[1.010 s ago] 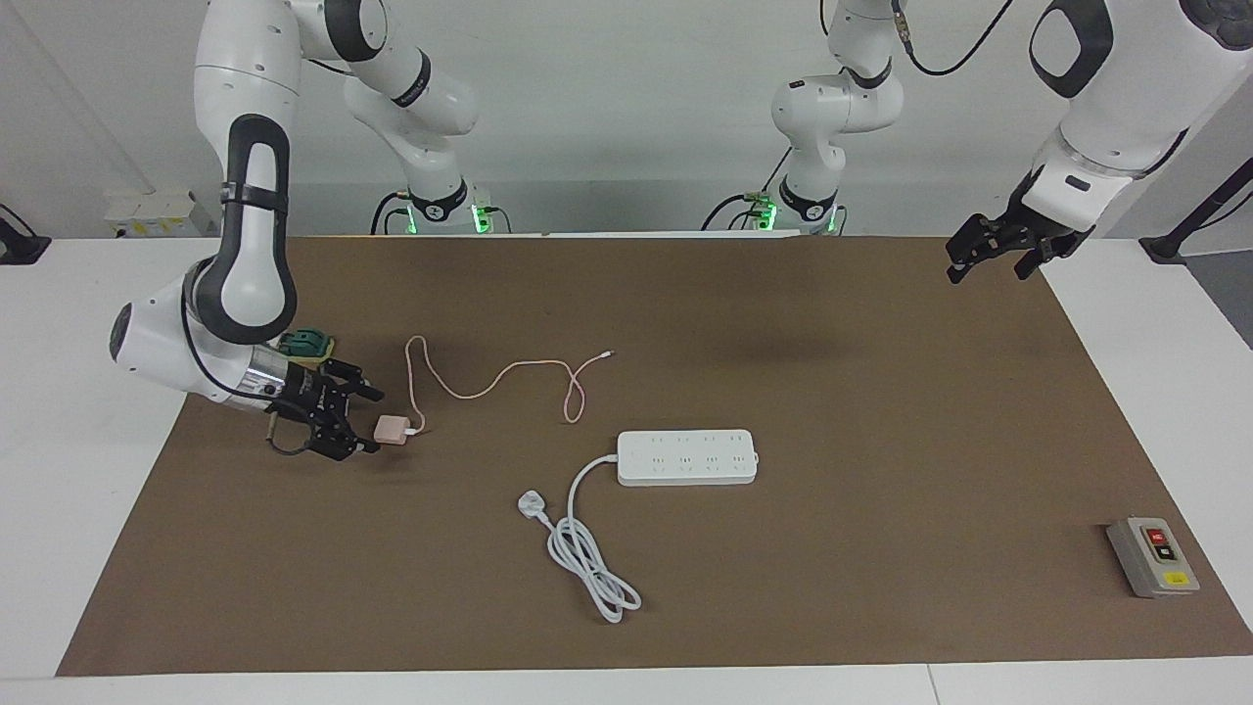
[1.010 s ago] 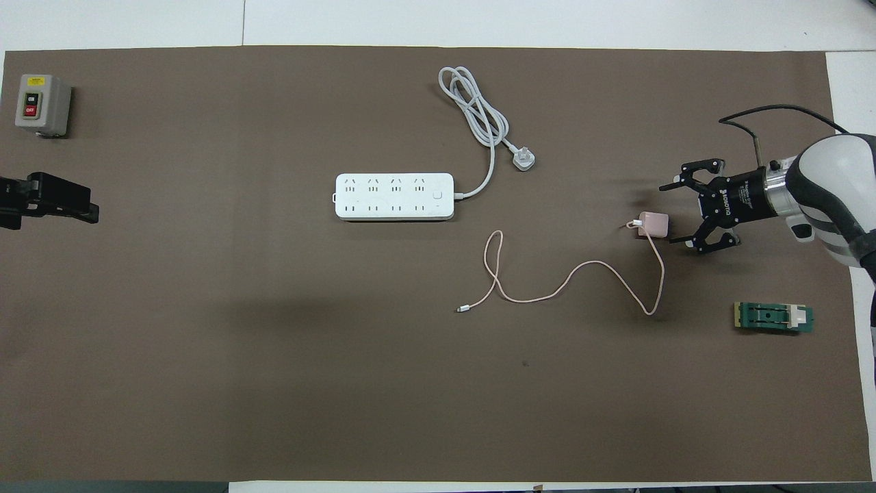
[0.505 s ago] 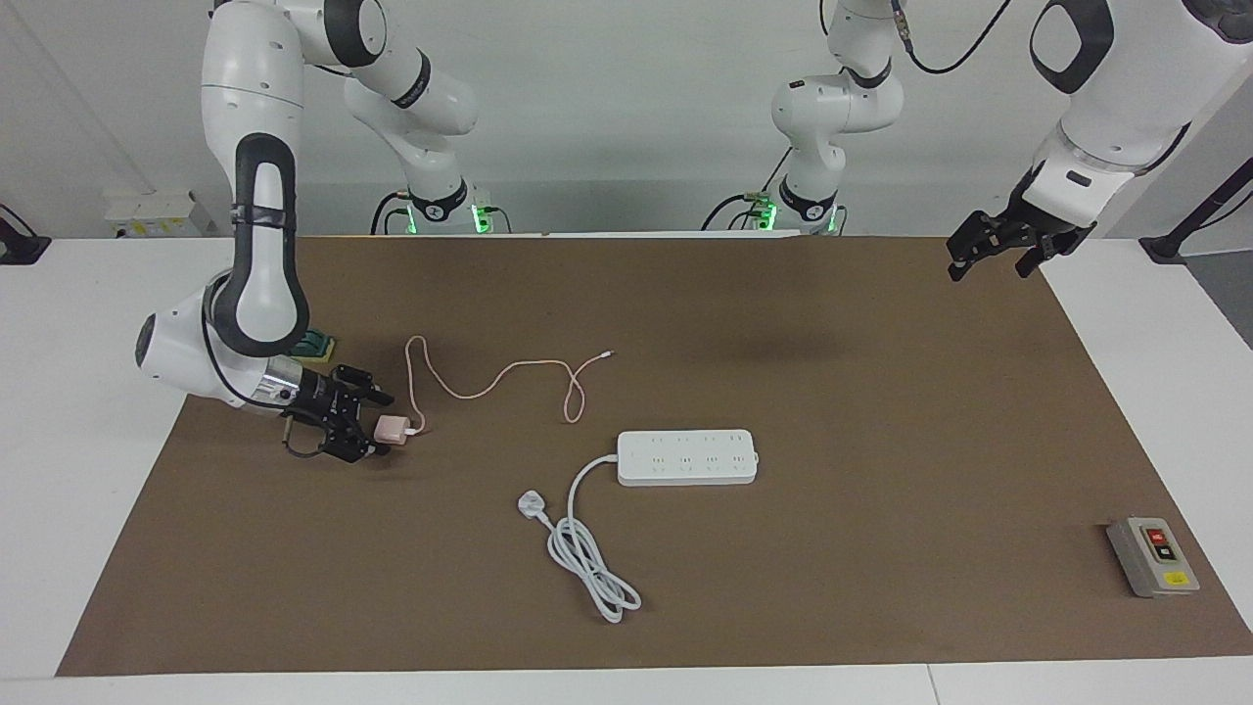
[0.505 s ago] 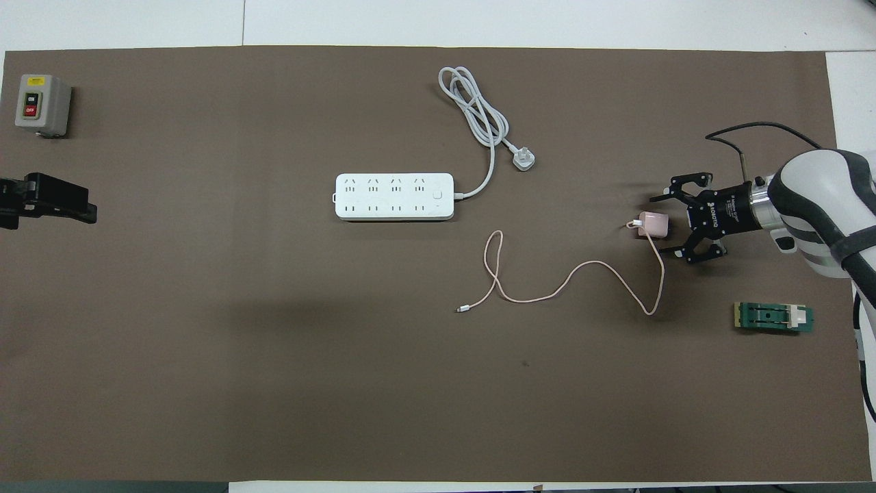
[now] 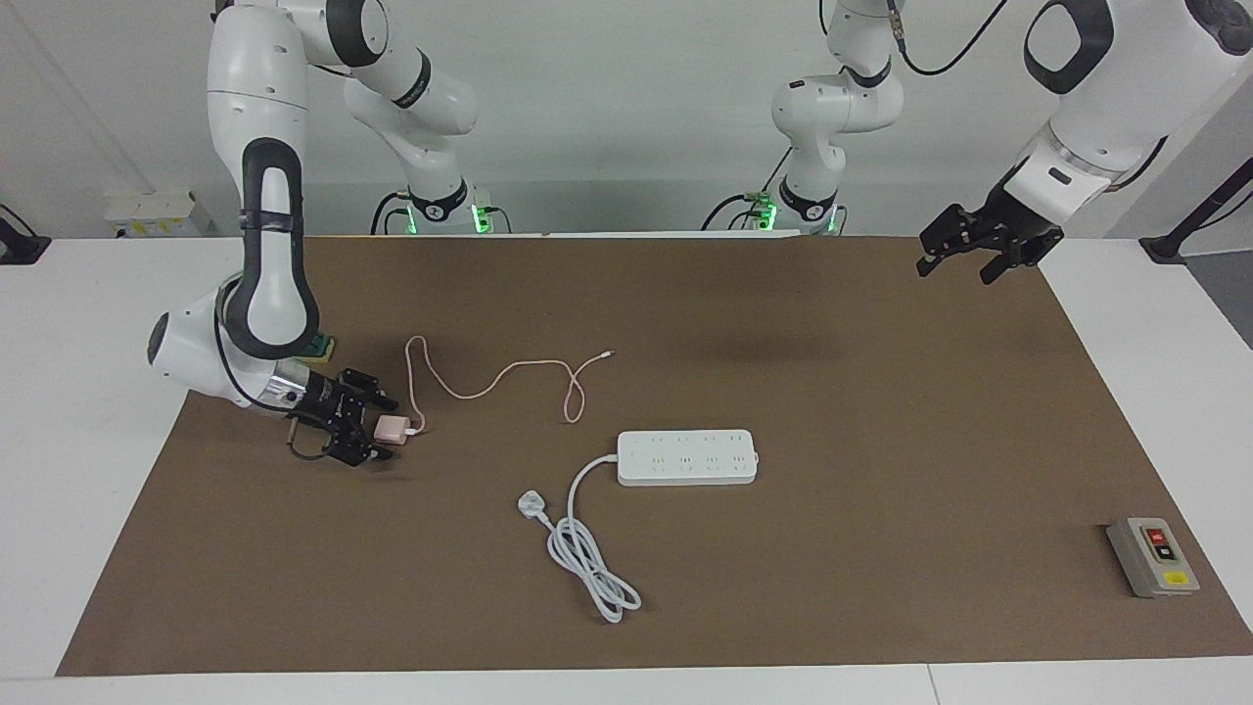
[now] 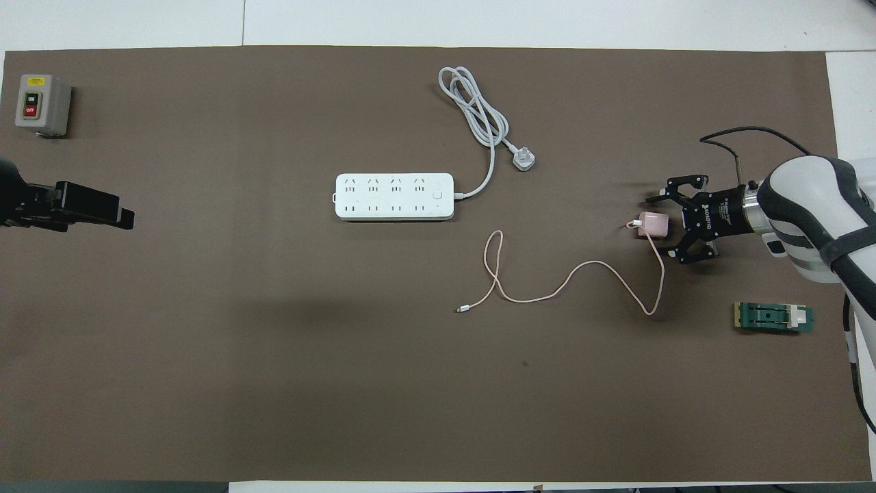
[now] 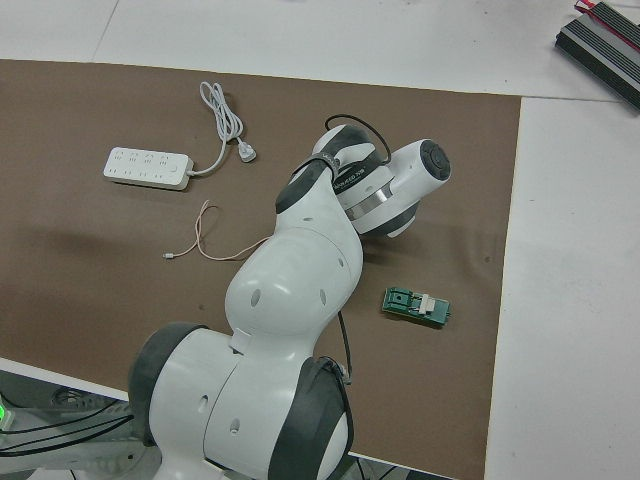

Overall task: Plug charger into power strip
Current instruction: 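Lift the pink charger with the right gripper while the left gripper grasps the strip, then carry the charger with the right gripper toward the strip's socket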

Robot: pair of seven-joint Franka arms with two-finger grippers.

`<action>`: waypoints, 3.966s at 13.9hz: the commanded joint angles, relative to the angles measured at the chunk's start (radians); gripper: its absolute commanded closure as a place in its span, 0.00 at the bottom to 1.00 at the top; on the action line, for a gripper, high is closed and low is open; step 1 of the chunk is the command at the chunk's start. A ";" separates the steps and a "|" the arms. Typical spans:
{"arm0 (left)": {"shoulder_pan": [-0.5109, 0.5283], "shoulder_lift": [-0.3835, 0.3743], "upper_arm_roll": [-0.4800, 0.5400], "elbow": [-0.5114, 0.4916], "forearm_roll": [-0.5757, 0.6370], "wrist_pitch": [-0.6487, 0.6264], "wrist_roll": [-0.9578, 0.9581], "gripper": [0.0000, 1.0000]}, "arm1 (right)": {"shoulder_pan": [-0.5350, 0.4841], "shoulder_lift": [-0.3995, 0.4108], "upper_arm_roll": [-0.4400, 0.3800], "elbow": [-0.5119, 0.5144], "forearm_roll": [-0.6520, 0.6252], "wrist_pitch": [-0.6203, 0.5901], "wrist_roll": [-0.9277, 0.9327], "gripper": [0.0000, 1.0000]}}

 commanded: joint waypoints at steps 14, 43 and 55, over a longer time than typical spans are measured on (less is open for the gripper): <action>-0.044 0.123 0.005 -0.214 -0.798 0.186 0.258 0.00 | 0.015 -0.012 0.006 -0.009 0.037 0.057 0.000 1.00; -0.200 0.305 0.001 -0.389 -1.475 0.142 0.677 0.03 | 0.608 -0.199 0.015 0.196 0.005 0.118 0.808 1.00; -0.226 0.305 0.001 -0.389 -1.516 0.145 0.672 0.02 | 0.693 -0.179 0.014 0.193 0.002 0.191 0.871 1.00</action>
